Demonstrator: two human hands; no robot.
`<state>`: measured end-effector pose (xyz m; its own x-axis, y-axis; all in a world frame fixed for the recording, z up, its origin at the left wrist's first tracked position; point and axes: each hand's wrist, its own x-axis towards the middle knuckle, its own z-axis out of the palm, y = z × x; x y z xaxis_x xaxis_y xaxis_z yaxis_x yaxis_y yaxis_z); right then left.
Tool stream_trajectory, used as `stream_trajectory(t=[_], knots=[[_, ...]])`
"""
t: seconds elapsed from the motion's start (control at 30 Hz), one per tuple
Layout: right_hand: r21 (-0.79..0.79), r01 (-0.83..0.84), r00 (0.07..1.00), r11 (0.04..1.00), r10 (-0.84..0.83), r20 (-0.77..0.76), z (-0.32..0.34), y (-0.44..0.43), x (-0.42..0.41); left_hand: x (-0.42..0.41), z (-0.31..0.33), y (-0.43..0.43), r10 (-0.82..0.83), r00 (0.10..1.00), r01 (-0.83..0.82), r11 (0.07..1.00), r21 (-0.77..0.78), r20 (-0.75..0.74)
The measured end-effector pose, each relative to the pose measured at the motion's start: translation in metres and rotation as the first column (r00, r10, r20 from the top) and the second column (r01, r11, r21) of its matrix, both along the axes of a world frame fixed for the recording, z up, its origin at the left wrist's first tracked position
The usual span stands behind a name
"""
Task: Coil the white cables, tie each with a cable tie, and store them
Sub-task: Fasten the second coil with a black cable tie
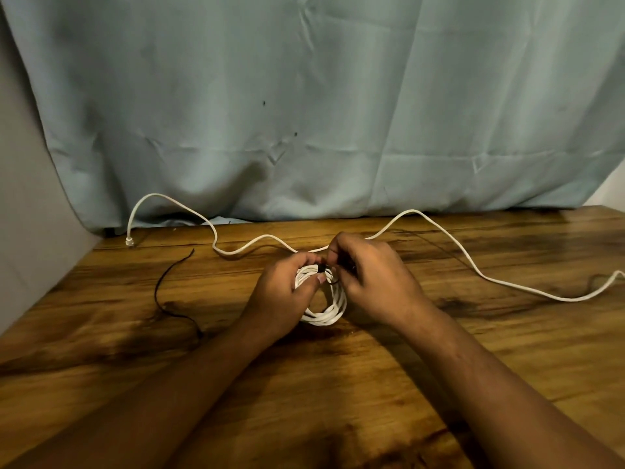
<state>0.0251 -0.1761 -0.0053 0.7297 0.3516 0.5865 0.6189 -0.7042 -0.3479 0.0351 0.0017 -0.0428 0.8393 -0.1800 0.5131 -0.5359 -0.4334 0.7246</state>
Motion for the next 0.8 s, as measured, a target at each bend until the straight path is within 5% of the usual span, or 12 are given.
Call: stream_trajectory(t=[0.37,0.63,0.8], knots=[[-0.064,-0.013,0.997,0.998,0.018,0.069,0.0052,-0.004,-0.006,0.001,-0.0022,0.0012,-0.064,0.992,0.046,0.986,-0.163,-0.105],[-0.211,0.019,0.995,0.977,0.001,0.095,0.0076,-0.0015,-0.0063,-0.0001,-0.0047,0.0008,-0.052,0.997,0.047,0.994,-0.097,-0.056],[-0.106,0.033,0.996,0.994,-0.024,0.082,0.0038,-0.0034,-0.0033,-0.0001,-0.0036,0.0005,-0.067,0.995,0.055,0.986,-0.157,-0.071]])
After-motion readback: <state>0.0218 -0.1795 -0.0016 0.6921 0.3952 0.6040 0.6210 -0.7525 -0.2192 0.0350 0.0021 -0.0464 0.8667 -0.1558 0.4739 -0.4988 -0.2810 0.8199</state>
